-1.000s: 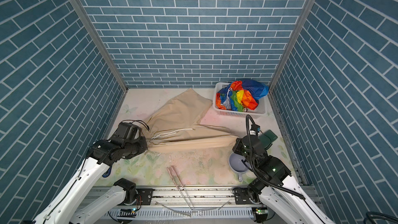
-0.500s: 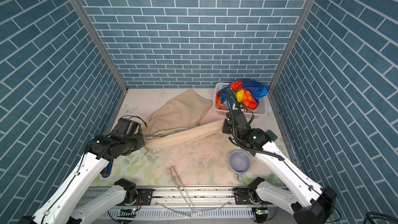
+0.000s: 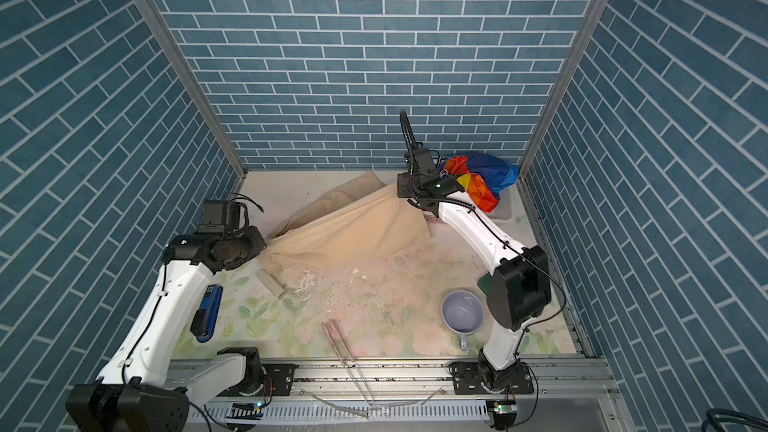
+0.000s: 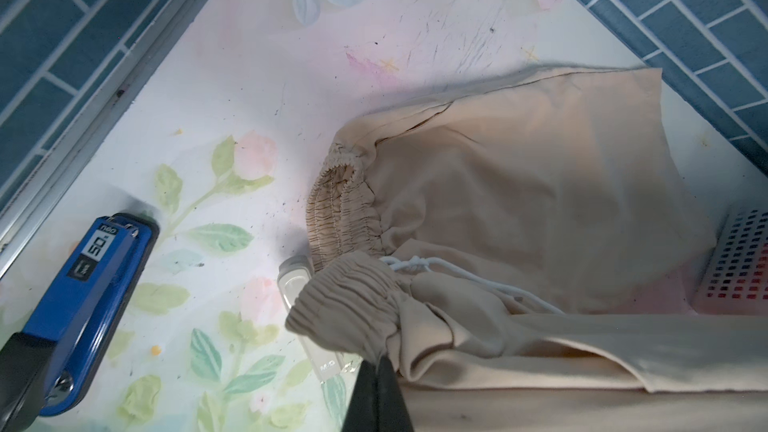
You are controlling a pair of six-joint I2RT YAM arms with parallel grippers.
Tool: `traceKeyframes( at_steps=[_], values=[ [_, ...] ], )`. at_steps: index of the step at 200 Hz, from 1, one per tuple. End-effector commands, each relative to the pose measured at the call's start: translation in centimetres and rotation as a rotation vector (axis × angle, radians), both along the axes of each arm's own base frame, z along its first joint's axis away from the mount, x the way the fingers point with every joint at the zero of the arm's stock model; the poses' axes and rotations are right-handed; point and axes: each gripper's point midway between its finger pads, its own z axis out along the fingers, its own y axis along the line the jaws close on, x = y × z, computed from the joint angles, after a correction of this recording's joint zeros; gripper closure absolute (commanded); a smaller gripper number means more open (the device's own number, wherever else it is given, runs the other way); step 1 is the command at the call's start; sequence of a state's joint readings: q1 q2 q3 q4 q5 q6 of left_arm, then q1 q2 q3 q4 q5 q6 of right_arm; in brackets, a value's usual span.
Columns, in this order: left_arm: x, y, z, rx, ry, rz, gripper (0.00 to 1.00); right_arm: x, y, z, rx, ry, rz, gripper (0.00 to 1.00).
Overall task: Fold and stack the shorts
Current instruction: 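Fold the held leg over toward the far wall with the right gripper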
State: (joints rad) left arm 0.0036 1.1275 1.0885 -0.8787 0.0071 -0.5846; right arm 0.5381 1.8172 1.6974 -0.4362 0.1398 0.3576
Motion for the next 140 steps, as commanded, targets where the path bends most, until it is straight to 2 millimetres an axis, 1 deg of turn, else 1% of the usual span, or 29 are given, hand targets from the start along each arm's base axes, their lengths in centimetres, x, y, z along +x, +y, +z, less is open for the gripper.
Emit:
traceKeyframes(
  at_steps=[1, 24, 39, 40, 42, 45, 62, 94, 117, 140],
  values=[
    [0.3, 1.8, -1.4, 0.050, 0.065, 0.018, 1.00, 5.3, -2.3, 1.8, -0.016, -0.087, -0.074, 1.00],
    [2.0, 1.9, -2.4, 0.037, 0.098, 0.014, 1.00, 8.6, -1.1, 0.2, -0.008, -0.070, -0.068, 1.00],
    [2.8, 2.2, -3.2, 0.033, 0.119, 0.023, 1.00, 10.4, -0.4, -1.4, 0.000, -0.052, -0.063, 1.00],
    [2.8, 2.3, -3.2, 0.033, 0.120, 0.024, 1.00, 10.5, -0.3, -1.1, 0.004, -0.057, -0.062, 1.00],
    [2.9, 2.4, -3.4, 0.033, 0.123, 0.028, 1.00, 10.8, -0.1, -2.1, 0.000, -0.043, -0.060, 1.00],
    [3.0, 2.5, -3.4, 0.035, 0.125, 0.033, 1.00, 11.2, 0.1, -2.6, 0.003, -0.037, -0.058, 1.00],
    [3.3, 3.5, -3.9, 0.048, 0.132, 0.062, 1.00, 13.0, 1.4, -4.0, 0.027, -0.030, -0.034, 1.00],
    [3.4, 4.8, -5.0, 0.061, 0.165, 0.088, 1.00, 15.8, 3.6, -5.3, 0.079, -0.058, -0.001, 1.00],
    [3.3, 5.0, -6.5, 0.048, 0.205, 0.099, 1.00, 17.6, 4.2, -6.1, 0.128, -0.104, -0.013, 1.00],
    [3.5, 5.1, -7.5, 0.029, 0.220, 0.113, 1.00, 18.9, 4.7, -7.2, 0.172, -0.136, -0.029, 1.00]
  ],
)
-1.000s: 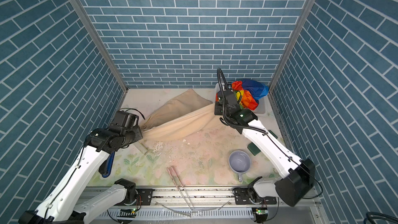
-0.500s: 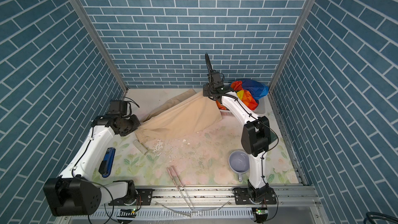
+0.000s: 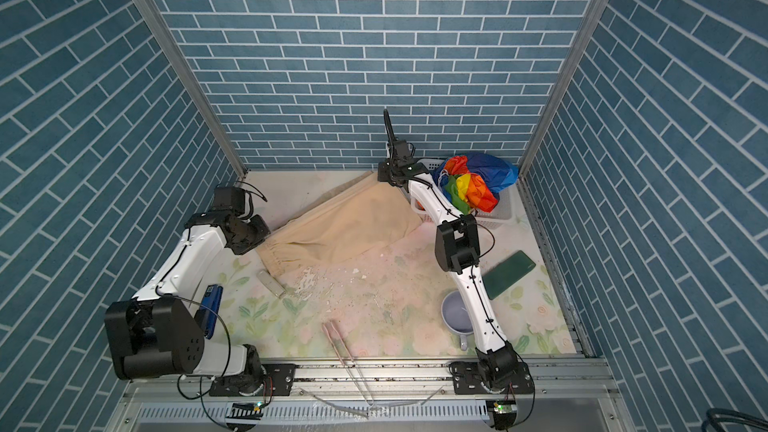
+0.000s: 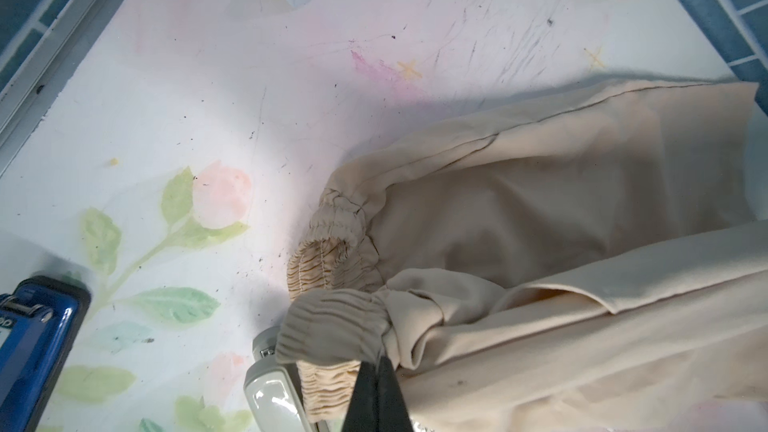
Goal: Fold and stack the shorts
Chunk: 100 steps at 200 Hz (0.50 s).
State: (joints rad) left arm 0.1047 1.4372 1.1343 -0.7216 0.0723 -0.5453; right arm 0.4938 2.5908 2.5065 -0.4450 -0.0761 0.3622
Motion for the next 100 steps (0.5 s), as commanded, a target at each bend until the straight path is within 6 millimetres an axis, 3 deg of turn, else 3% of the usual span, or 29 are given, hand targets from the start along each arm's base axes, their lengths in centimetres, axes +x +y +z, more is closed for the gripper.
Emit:
traceKeyframes(
  at_steps=[1, 38, 100],
  values=[
    [-2.3, 2.6, -1.9, 0.073, 0.119, 0.071, 1.00, 5.1, -4.3, 3.2, 0.052, -0.165, -0.168, 1.00],
    [-2.1, 2.7, -2.4, 0.064, 0.123, 0.086, 1.00, 6.5, -3.6, 2.5, 0.142, -0.216, -0.187, 1.00],
    [-2.1, 2.8, -2.4, 0.075, 0.142, 0.086, 1.00, 7.8, -3.1, 7.5, 0.355, -0.351, -0.240, 1.00]
  ],
)
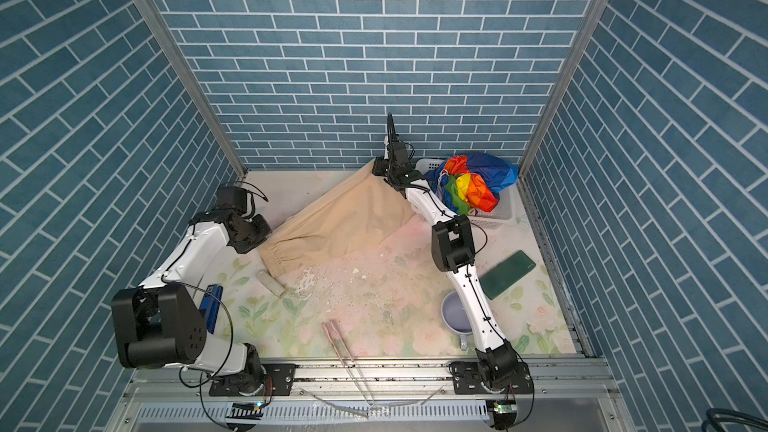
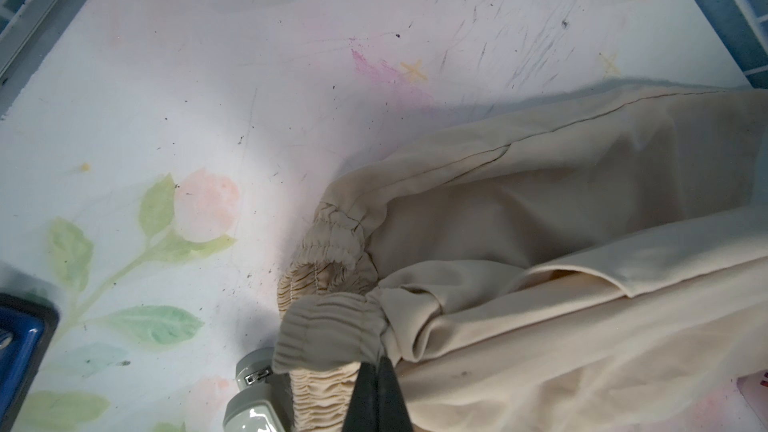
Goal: Fold and stack the shorts
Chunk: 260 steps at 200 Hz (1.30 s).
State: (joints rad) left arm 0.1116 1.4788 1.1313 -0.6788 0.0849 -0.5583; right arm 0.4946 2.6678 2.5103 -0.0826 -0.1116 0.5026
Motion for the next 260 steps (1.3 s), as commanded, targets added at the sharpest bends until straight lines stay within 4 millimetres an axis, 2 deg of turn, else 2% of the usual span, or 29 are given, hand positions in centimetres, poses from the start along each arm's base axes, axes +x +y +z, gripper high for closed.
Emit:
traceKeyframes(
  at_steps=[1, 30, 87, 119, 143, 187, 205, 225, 260],
  values=[
    [-3.1, 2.7, -1.4, 0.090, 0.143, 0.071, 1.00, 4.2, -5.8, 4.9, 0.118, -0.151, -0.218, 1.00],
    [-3.0, 2.7, -1.8, 0.087, 0.150, 0.073, 1.00, 4.5, -5.9, 4.8, 0.104, -0.163, -0.246, 1.00],
    [-3.7, 4.2, -0.9, 0.164, 0.146, 0.121, 1.00, 5.2, -4.9, 1.7, 0.108, -0.170, -0.235, 1.00],
    [-4.2, 4.8, -0.8, 0.186, 0.153, 0.146, 1.00, 5.6, -3.8, 0.4, 0.202, -0.169, -0.202, 1.00],
    [-4.3, 4.7, -1.2, 0.183, 0.163, 0.143, 1.00, 5.4, -3.3, 2.2, 0.298, -0.209, -0.188, 1.00],
    [-4.3, 4.2, -2.5, 0.150, 0.189, 0.133, 1.00, 5.3, -4.0, 6.5, 0.369, -0.299, -0.216, 1.00],
    [-4.4, 4.1, -2.8, 0.146, 0.194, 0.134, 1.00, 5.1, -3.8, 7.0, 0.376, -0.316, -0.216, 1.00],
    [-4.4, 4.1, -3.1, 0.142, 0.201, 0.136, 1.00, 5.2, -3.3, 5.6, 0.355, -0.290, -0.220, 1.00],
    [-4.5, 4.2, -3.6, 0.145, 0.205, 0.152, 1.00, 5.5, -2.8, 0.8, 0.316, -0.201, -0.248, 1.00]
  ],
)
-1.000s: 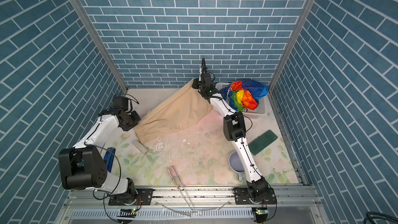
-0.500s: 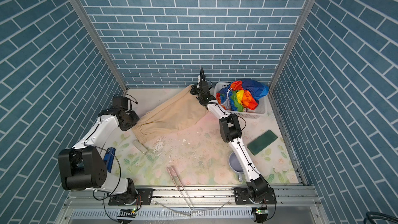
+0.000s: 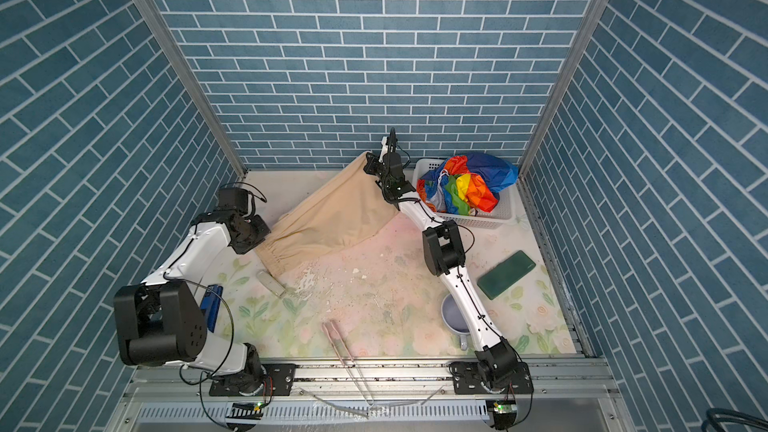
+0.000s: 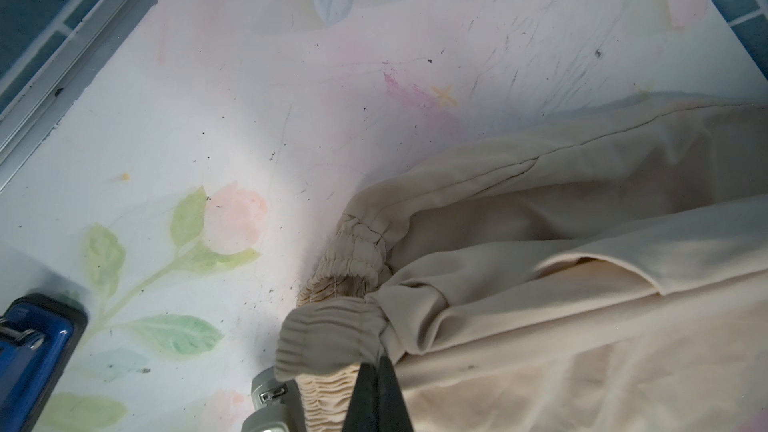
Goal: Fold and stack the shorts
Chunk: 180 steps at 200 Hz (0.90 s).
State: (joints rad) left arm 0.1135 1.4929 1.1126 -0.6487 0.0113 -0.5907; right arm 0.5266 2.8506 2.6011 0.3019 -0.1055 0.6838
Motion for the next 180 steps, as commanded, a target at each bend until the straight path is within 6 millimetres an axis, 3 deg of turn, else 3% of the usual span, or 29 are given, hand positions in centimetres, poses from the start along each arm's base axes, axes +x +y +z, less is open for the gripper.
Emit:
traceKeyframes(
  at_steps=[1, 45, 55, 74, 85, 119, 135, 161, 180],
  values=[
    [-4.5, 2.9, -2.8, 0.088, 0.198, 0.094, 1.00, 3.9, -6.4, 0.5, 0.050, -0.014, -0.239, 1.00],
    [-4.7, 3.4, -3.6, 0.101, 0.224, 0.111, 0.92, 3.8, -5.7, -4.2, 0.037, 0.089, -0.215, 1.00],
    [-4.7, 3.5, -3.7, 0.101, 0.231, 0.117, 0.79, 3.6, -5.3, -4.9, 0.039, 0.102, -0.200, 0.98],
    [-4.7, 3.8, -4.0, 0.088, 0.233, 0.131, 0.41, 3.4, -4.9, -5.8, 0.040, 0.119, -0.178, 0.82],
    [-4.6, 3.8, -3.7, 0.090, 0.223, 0.134, 0.35, 3.3, -4.6, -6.0, 0.041, 0.124, -0.163, 0.73],
    [-4.4, 3.8, -2.6, 0.086, 0.190, 0.139, 0.31, 2.7, -4.1, -4.7, 0.039, 0.122, -0.125, 0.47],
    [-4.6, 3.7, -2.0, 0.088, 0.178, 0.139, 0.35, 2.2, -3.5, -3.4, 0.038, 0.111, -0.093, 0.44],
    [-5.5, 3.8, -0.8, 0.103, 0.147, 0.144, 0.61, 0.6, -1.7, -0.3, 0.016, 0.085, -0.010, 0.44],
    [-6.3, 4.0, 0.4, 0.123, 0.121, 0.151, 0.63, -1.7, 0.3, 2.2, -0.041, 0.054, 0.068, 0.46]
  ],
)
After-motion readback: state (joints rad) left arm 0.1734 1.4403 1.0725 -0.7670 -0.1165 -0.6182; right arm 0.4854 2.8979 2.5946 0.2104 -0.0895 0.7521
